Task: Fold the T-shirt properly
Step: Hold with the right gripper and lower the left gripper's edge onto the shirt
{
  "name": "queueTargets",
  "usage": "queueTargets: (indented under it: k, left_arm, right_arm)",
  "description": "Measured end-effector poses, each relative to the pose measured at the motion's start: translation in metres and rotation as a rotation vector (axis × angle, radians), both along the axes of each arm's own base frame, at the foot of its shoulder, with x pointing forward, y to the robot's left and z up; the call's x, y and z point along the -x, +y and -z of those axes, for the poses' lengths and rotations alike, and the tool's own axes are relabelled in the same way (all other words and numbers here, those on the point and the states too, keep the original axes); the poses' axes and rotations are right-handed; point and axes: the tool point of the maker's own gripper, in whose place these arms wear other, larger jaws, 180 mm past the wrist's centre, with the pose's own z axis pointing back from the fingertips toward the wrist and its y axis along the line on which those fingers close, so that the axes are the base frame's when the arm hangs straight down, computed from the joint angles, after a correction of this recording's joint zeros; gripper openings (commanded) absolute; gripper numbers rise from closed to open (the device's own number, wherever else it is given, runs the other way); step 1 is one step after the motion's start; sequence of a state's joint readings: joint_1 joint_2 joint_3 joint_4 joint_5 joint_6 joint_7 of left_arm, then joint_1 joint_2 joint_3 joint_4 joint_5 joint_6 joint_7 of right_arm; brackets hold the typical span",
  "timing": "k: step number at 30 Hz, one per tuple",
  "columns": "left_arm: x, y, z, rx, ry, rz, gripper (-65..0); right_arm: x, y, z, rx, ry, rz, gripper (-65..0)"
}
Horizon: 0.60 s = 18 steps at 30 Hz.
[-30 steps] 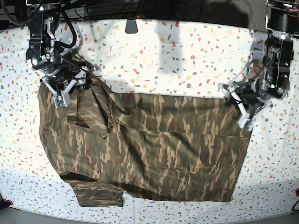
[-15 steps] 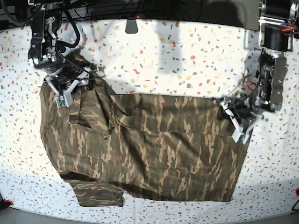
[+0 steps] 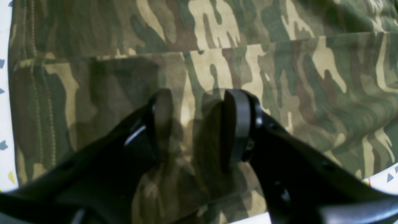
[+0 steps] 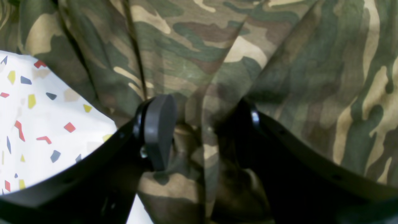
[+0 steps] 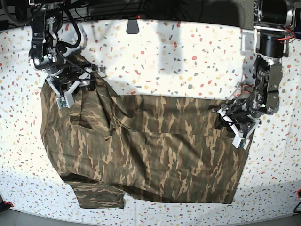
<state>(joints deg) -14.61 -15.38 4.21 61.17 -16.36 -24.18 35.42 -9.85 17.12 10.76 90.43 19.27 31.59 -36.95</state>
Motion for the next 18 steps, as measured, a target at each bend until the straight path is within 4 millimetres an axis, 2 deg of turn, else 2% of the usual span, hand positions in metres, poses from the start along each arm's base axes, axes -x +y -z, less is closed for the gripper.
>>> queueTargets:
  k: [8, 12, 18]
  left_arm:
    - [0.003, -0.002, 0.001, 0.027, 0.006, -0.013, -38.6]
    - [0.013, -0.004, 0.004, 0.084, -0.045, -0.04, -38.6]
    - [0.03, -0.011, 0.003, 0.074, -0.038, -0.01, -38.6]
  right_arm:
    - [0.0, 0.0, 0.0, 0.0, 0.001, 0.0, -35.6]
    - [0.0, 0.0, 0.0, 0.0, 0.001, 0.0, -35.6]
    - [0.0, 0.0, 0.0, 0.0, 0.001, 0.0, -35.6]
